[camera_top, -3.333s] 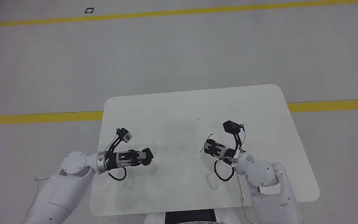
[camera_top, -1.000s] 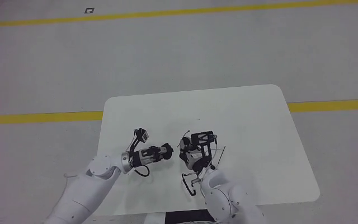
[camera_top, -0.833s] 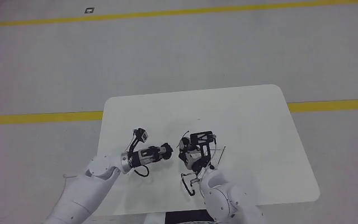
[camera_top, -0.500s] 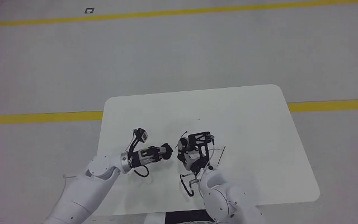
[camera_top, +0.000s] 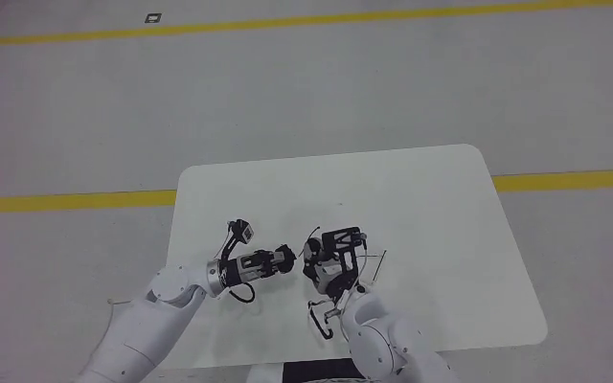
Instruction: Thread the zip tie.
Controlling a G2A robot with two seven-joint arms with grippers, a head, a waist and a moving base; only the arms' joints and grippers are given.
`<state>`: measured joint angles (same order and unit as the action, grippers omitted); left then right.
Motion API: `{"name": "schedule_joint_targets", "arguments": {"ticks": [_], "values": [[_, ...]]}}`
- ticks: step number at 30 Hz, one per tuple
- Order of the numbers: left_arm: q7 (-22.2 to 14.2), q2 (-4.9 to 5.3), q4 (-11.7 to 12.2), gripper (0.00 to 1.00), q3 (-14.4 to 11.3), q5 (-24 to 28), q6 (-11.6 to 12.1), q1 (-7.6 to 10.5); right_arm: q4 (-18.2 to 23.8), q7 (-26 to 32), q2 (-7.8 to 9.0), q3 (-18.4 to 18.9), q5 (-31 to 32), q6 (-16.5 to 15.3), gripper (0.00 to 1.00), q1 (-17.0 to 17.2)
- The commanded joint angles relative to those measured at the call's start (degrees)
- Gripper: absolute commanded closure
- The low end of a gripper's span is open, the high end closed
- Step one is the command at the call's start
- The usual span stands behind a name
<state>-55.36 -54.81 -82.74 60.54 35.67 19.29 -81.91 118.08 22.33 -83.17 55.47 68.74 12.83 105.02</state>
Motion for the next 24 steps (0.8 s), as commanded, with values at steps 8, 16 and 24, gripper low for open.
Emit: {"name": "schedule_joint_targets", "arguments": {"ticks": [8,16,24], "values": [[0.0,0.0,0.0,1.0,0.0,0.0,0.0,0.0,-0.3,0.0,0.59,-0.8,-1.2,0.7,1.0,-0.7],[0.0,0.0,0.0,1.0,0.0,0.0,0.0,0.0,-0.4,-0.3,1.08,-1.6,-1.6,1.4,1.0,-1.3],[0.0,0.0,0.0,1.0,0.0,0.0,0.0,0.0,0.0,-0.7,1.62,-2.1,-1.7,2.0,1.0,-1.5]]}}
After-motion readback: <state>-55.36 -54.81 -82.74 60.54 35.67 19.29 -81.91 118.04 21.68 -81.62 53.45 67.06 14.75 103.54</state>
